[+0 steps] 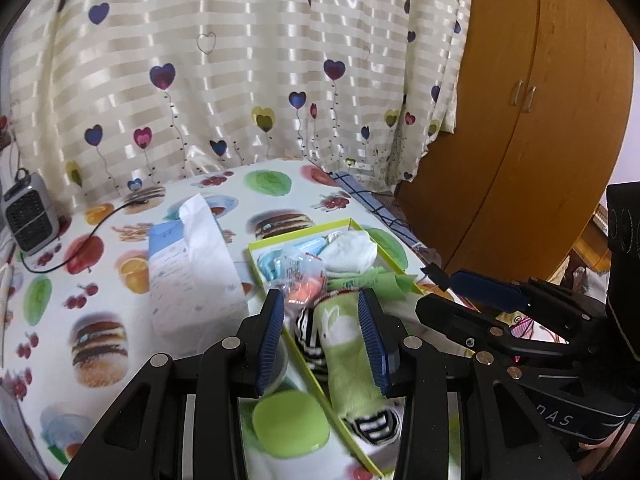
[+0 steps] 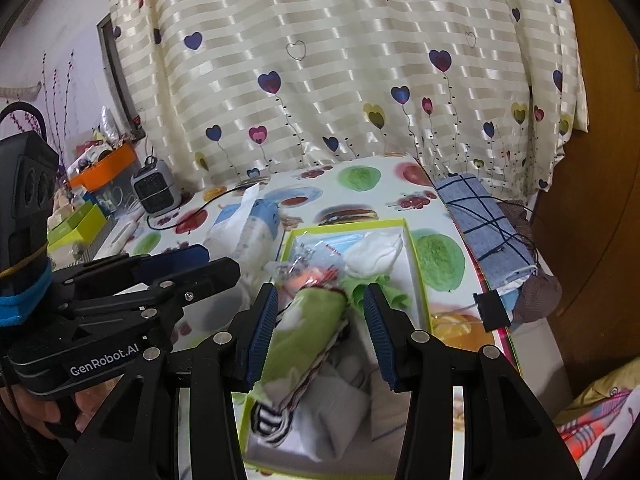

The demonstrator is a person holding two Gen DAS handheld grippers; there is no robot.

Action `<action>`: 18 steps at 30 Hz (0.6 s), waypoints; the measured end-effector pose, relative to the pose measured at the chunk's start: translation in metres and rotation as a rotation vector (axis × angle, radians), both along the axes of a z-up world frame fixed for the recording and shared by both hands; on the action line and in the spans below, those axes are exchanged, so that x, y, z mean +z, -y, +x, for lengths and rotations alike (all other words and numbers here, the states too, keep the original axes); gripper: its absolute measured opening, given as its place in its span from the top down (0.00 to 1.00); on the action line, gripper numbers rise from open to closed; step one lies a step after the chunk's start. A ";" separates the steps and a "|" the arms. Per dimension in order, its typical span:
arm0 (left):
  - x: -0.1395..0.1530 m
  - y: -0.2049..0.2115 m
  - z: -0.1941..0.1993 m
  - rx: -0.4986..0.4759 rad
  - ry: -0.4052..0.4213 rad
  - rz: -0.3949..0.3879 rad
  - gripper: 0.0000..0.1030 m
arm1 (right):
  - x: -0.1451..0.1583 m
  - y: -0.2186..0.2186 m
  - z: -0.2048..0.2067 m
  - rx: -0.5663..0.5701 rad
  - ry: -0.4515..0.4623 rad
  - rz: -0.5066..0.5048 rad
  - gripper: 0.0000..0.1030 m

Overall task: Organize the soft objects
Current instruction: 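Withdraw both open grippers from the box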

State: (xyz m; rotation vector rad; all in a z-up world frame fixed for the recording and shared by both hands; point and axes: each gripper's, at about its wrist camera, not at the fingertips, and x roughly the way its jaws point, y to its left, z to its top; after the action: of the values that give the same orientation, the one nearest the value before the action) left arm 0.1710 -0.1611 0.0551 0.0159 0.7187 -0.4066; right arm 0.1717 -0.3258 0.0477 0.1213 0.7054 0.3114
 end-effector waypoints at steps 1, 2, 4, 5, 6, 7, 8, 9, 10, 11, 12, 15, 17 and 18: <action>0.001 -0.002 -0.005 0.003 0.002 0.000 0.64 | 0.001 -0.001 -0.004 0.003 0.001 -0.002 0.55; 0.001 -0.002 -0.008 0.004 0.003 -0.001 0.64 | 0.001 -0.002 -0.008 0.004 0.002 -0.003 0.55; 0.000 -0.005 -0.017 0.008 0.004 -0.001 0.64 | 0.002 -0.004 -0.014 0.006 0.002 -0.005 0.55; -0.001 -0.006 -0.021 0.012 0.003 0.000 0.64 | 0.002 -0.005 -0.017 0.009 0.001 -0.006 0.55; -0.002 -0.007 -0.026 0.019 0.002 0.002 0.64 | 0.001 -0.007 -0.022 0.015 0.001 -0.008 0.55; -0.004 -0.009 -0.030 0.027 0.000 0.006 0.64 | 0.001 -0.009 -0.025 0.020 0.000 -0.012 0.55; -0.005 -0.010 -0.034 0.038 0.001 0.015 0.64 | 0.001 -0.010 -0.028 0.023 0.000 -0.015 0.55; -0.006 -0.011 -0.038 0.043 0.004 0.019 0.64 | 0.000 -0.012 -0.031 0.027 -0.001 -0.021 0.55; -0.008 -0.013 -0.041 0.047 0.005 0.021 0.64 | -0.001 -0.015 -0.035 0.032 -0.005 -0.027 0.55; -0.009 -0.015 -0.045 0.047 0.005 0.020 0.64 | -0.002 -0.017 -0.037 0.035 -0.007 -0.030 0.55; -0.009 -0.016 -0.049 0.049 0.004 0.019 0.64 | -0.003 -0.019 -0.041 0.041 -0.009 -0.034 0.55; -0.010 -0.019 -0.060 0.054 0.007 0.024 0.64 | -0.007 -0.024 -0.049 0.050 -0.020 -0.043 0.55; -0.011 -0.021 -0.066 0.054 0.007 0.025 0.64 | -0.009 -0.026 -0.055 0.054 -0.027 -0.049 0.55; -0.011 -0.022 -0.069 0.055 0.006 0.022 0.64 | -0.009 -0.027 -0.057 0.054 -0.027 -0.051 0.55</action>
State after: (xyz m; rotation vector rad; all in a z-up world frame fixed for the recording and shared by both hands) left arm 0.1018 -0.1389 0.0442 0.0177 0.7163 -0.3458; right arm 0.1148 -0.2989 0.0385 0.0580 0.7441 0.3437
